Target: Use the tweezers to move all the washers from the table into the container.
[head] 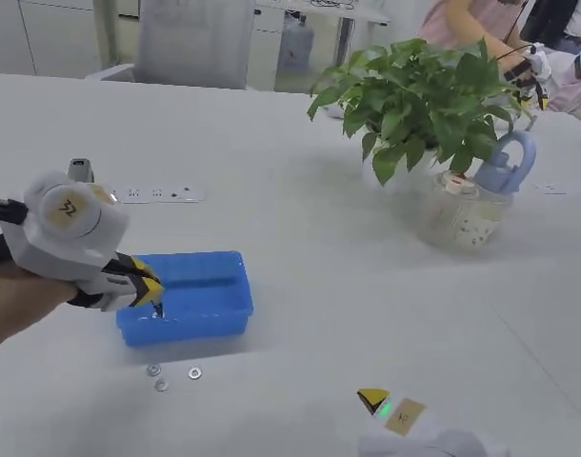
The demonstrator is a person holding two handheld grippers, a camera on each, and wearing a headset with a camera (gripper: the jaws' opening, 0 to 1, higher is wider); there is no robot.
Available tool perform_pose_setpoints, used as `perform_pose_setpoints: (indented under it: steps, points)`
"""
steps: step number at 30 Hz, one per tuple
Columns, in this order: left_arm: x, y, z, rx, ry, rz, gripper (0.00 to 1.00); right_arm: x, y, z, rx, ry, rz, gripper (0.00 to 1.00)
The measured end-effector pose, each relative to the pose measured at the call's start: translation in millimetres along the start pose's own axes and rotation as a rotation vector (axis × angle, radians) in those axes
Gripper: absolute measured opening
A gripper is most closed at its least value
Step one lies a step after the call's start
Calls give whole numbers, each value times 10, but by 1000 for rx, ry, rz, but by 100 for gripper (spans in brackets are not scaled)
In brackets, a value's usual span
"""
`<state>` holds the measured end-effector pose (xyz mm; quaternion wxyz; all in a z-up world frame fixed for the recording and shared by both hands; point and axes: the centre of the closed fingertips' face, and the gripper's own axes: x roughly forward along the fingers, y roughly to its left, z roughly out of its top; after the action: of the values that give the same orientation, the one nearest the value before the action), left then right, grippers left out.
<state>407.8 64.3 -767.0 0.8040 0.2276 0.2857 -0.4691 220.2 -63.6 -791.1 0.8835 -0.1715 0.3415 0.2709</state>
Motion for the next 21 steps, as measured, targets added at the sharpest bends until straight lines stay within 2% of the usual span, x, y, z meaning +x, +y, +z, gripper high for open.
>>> perform_pose_setpoints:
  steps: [5,8,10,15,21]
  points:
    - [49,-16,-90,11,27,-4,1,2,-2,-9,-1,6,0,83]
    - [66,-15,-140,-5,36,-10,1,-3,-19,-2,16,1,-1,83]
    - [66,-13,-128,-13,22,-12,1,-1,-17,-6,15,3,-2,82]
    - [64,-3,-136,-36,24,-16,1,2,-9,-14,7,9,-2,82]
    - [53,23,-145,-29,27,-2,2,1,-13,-14,7,7,-3,82]
